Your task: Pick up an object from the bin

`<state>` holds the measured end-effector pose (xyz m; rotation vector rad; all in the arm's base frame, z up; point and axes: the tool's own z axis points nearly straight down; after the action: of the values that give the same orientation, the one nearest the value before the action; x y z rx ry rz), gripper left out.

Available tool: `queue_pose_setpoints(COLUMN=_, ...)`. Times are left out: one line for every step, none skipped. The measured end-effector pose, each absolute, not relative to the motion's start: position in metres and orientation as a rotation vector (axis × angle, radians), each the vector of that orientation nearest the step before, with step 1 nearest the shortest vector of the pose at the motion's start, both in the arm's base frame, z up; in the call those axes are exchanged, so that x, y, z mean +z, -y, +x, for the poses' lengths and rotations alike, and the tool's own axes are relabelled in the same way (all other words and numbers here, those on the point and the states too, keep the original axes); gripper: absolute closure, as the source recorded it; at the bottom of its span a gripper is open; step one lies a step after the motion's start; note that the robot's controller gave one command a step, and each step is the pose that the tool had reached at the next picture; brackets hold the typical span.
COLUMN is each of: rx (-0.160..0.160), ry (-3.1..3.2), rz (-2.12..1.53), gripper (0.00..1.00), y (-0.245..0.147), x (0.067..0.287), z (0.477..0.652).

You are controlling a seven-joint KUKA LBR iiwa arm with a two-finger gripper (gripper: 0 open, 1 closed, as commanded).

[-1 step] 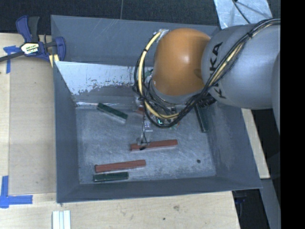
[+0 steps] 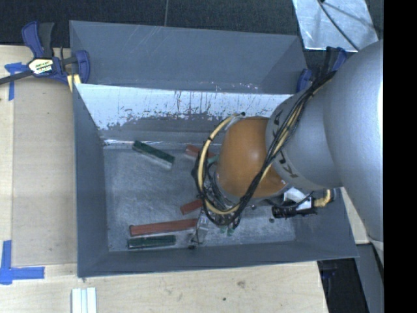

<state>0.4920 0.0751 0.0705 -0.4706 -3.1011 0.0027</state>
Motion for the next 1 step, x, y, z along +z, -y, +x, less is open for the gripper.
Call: queue_pose_setpoints(rx=-0.001, ry=3.107, rz=-0.472, gripper=1.00, y=-0.0756, x=0.0729, z=0.4942)
